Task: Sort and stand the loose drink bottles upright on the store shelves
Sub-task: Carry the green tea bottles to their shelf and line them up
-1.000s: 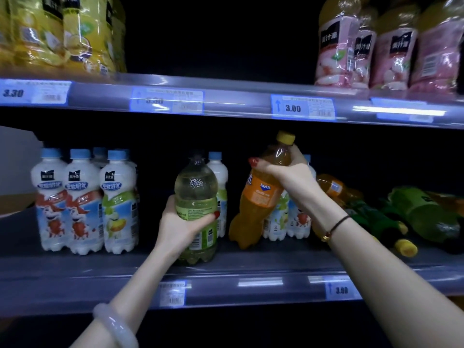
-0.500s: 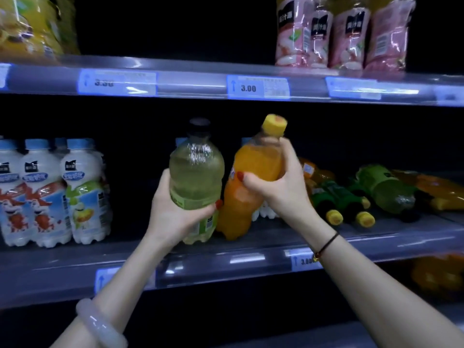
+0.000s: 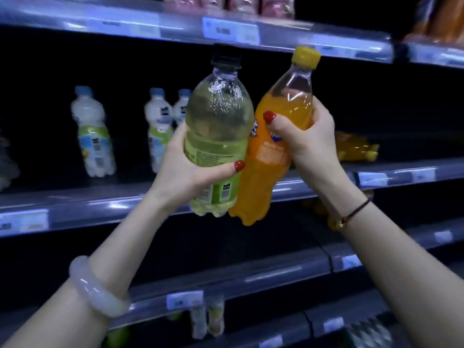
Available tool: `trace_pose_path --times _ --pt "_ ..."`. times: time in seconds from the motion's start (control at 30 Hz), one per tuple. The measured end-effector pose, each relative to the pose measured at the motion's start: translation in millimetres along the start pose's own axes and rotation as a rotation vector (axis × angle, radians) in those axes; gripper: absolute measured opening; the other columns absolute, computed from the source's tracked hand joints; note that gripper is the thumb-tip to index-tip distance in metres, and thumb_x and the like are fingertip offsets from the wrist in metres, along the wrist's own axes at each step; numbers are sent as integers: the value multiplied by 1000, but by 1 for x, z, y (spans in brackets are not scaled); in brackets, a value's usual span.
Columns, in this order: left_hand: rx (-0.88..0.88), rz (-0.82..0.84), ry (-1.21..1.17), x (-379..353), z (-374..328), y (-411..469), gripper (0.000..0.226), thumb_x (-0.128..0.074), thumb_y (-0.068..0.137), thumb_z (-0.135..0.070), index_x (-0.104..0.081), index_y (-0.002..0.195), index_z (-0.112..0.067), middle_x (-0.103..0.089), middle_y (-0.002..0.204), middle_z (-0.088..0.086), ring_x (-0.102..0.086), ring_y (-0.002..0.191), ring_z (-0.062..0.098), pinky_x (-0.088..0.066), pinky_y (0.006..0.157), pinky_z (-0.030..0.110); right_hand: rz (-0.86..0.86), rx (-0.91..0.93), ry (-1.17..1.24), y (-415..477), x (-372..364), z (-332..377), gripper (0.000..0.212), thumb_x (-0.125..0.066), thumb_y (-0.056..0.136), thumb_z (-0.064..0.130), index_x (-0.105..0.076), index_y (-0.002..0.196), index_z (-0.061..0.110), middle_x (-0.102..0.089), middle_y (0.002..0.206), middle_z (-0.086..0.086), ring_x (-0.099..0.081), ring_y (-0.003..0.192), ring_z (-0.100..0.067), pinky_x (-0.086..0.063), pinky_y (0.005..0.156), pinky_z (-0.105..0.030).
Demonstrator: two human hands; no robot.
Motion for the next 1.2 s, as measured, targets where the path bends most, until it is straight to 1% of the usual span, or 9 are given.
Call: trace_pose_path --times 0.13,0.27,0.37,0.5,0.63,0.8,0.9,1.07,1.2 --pt "79 14 -90 -99 18 -26 71 -91 43 -34 -51 102 -33 -68 97 -11 -67 86 -4 -51 66 9 23 -117 -63 -31 87 -34 55 -73 60 39 -53 107 21 -65 101 -4 -67 92 -19 -59 78 -33" --pt "155 37 -129 -194 50 -48 75 -91 42 -33 -52 106 -34 -67 104 -11 -66 94 -2 -50 72 10 -13 -248 -106 -63 173 -85 49 -75 65 27 -52 108 24 -64 99 1 -66 92 -18 -57 79 -34" --pt "217 63 -130 -252 79 -51 79 -92 46 -23 -49 111 -35 -65 110 -5 -65 98 1 -51 76 13 -53 -317 -125 -75 224 -122 48 -76 73 17 -51 114 15 -65 98 -2 -66 88 -17 -55 75 -30" --pt "269 97 -152 -317 121 -47 78 -88 53 -4 -48 115 -27 -65 112 -1 -65 99 3 -53 78 15 -75 -341 -155 -75 275 -169 45 -76 74 15 -52 112 19 -66 101 -3 -66 88 -13 -55 71 -23" --pt "328 82 -160 -366 162 -46 77 -88 49 -10 -48 111 -32 -66 108 -3 -66 97 5 -53 78 17 -86 -365 -140 -79 314 -216 45 -74 78 8 -50 113 24 -65 101 0 -66 85 -4 -54 68 -18" --pt "405 23 -115 -419 204 -45 77 -88 45 -19 -50 109 -39 -63 113 -1 -63 101 9 -53 83 25 -149 -397 -114 -82 354 -268 68 -77 69 28 -41 127 22 -59 112 4 -62 98 -7 -54 75 -17" --pt "445 -40 -62 -442 225 -47 83 -90 40 -31 -50 111 -46 -61 118 0 -61 108 13 -51 90 31 -162 -385 -93 -73 374 -297 70 -76 69 24 -42 129 22 -58 112 9 -61 96 0 -53 77 -16" --pt "476 -138 -17 -458 241 -46 81 -92 45 -12 -49 106 -44 -64 110 -7 -61 100 1 -47 76 9 -97 -376 -107 -61 386 -341 70 -79 74 16 -40 131 28 -54 117 15 -57 104 -2 -52 83 -19" --pt "474 -183 23 -453 242 -40 77 -89 53 -3 -49 103 -44 -64 104 -11 -62 91 -8 -48 71 6 1 -379 -104 -42 389 -356 70 -77 75 17 -39 133 25 -57 114 11 -60 101 -1 -52 88 -25"
Point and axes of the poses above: each hand's wrist, its own y-axis towards the middle knuckle, its own x-axis out of the back of the hand, z = x × y, the point moved 9 cm from there along y, towards the middle knuckle
